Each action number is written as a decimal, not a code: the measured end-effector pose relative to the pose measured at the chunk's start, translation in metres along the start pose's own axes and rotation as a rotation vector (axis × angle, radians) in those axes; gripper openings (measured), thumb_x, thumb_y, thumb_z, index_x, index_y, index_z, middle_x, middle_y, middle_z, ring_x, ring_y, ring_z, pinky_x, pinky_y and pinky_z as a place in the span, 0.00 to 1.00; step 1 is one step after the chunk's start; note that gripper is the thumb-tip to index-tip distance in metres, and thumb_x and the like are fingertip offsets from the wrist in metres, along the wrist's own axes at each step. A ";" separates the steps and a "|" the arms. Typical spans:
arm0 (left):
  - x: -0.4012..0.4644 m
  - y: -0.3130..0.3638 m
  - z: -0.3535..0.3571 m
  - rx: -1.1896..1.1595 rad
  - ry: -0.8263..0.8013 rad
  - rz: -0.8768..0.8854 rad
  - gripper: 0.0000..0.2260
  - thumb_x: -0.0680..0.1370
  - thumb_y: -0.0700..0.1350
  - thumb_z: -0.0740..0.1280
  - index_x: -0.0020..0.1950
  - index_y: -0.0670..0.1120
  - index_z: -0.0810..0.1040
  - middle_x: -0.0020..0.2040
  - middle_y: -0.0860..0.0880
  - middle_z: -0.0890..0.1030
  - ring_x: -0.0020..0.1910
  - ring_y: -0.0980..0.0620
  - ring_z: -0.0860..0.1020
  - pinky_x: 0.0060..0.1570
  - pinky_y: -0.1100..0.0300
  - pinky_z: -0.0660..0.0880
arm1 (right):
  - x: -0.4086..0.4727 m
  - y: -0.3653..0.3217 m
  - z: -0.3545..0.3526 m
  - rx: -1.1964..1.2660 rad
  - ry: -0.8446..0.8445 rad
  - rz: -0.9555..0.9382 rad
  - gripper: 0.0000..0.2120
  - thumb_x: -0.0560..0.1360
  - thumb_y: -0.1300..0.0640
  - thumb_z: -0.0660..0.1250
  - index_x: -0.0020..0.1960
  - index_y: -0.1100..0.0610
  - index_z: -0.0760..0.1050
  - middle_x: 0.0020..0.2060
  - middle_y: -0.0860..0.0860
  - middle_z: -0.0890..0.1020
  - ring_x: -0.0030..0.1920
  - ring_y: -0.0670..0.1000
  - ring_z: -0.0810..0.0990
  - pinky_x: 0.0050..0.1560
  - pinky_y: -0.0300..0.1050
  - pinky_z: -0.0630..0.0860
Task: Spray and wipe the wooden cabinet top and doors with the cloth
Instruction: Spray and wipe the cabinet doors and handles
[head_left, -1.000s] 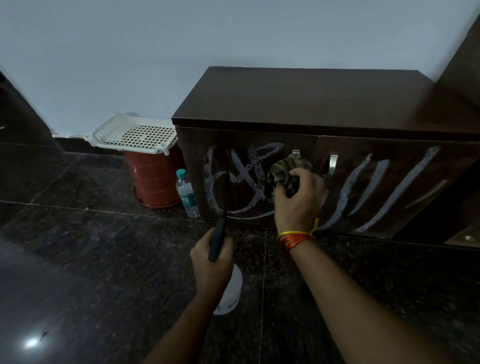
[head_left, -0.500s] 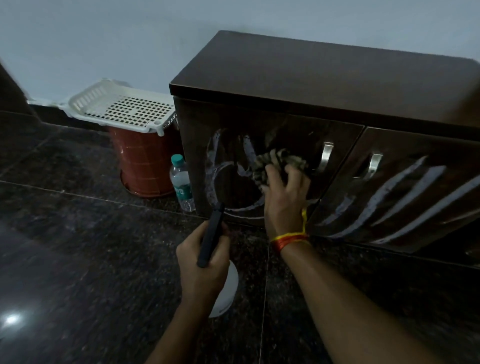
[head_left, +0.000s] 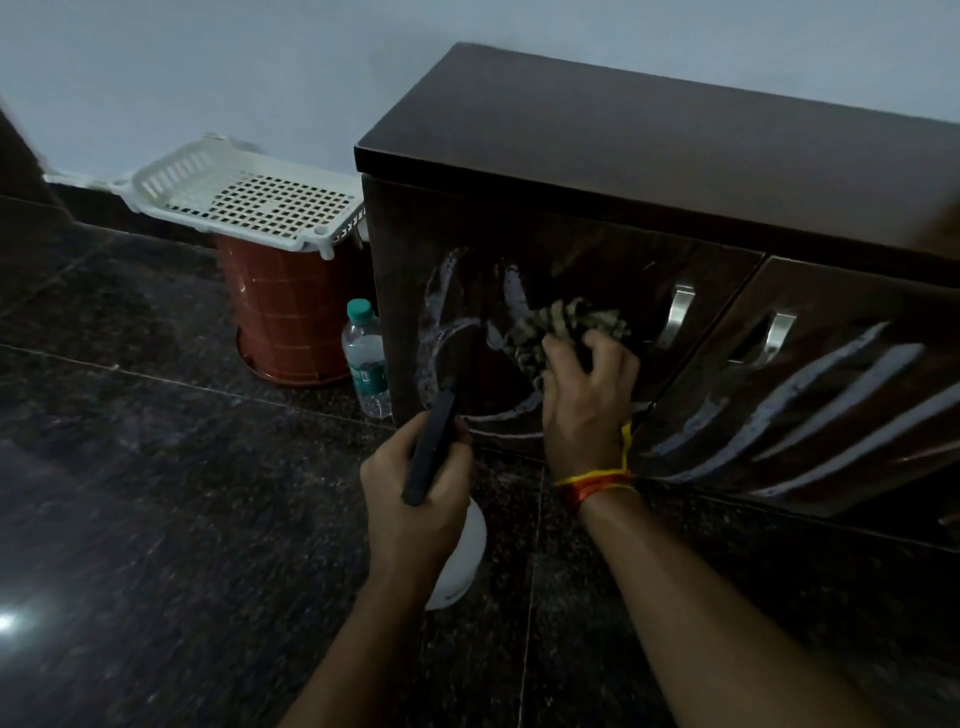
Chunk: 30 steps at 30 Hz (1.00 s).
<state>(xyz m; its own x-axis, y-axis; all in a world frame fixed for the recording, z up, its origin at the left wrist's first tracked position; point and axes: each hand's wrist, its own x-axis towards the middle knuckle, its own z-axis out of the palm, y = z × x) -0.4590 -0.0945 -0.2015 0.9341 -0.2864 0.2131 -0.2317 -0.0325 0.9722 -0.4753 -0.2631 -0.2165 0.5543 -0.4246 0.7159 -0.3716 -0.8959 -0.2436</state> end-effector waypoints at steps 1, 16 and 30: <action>0.000 -0.001 -0.002 -0.001 0.001 -0.001 0.19 0.70 0.53 0.62 0.39 0.36 0.76 0.27 0.34 0.71 0.27 0.33 0.69 0.28 0.39 0.68 | -0.004 -0.001 0.001 0.008 -0.030 0.011 0.16 0.71 0.67 0.70 0.56 0.54 0.74 0.56 0.56 0.67 0.53 0.62 0.71 0.47 0.53 0.77; 0.026 0.006 -0.029 -0.035 -0.010 0.021 0.10 0.72 0.41 0.62 0.40 0.33 0.76 0.26 0.32 0.70 0.22 0.46 0.68 0.24 0.63 0.67 | 0.002 -0.032 0.008 0.024 -0.044 0.077 0.14 0.71 0.65 0.69 0.55 0.55 0.75 0.52 0.56 0.68 0.50 0.60 0.70 0.47 0.51 0.74; 0.030 -0.003 -0.028 -0.064 0.022 0.022 0.12 0.71 0.43 0.63 0.40 0.32 0.76 0.28 0.30 0.71 0.24 0.35 0.69 0.24 0.61 0.69 | 0.015 -0.052 0.016 0.021 0.011 0.069 0.14 0.73 0.63 0.69 0.56 0.53 0.75 0.54 0.56 0.69 0.52 0.61 0.71 0.46 0.51 0.75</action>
<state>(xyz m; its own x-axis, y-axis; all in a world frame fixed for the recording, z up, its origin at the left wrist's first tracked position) -0.4230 -0.0760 -0.1949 0.9349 -0.2652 0.2359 -0.2353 0.0348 0.9713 -0.4353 -0.2247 -0.2037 0.5197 -0.4836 0.7043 -0.3930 -0.8673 -0.3055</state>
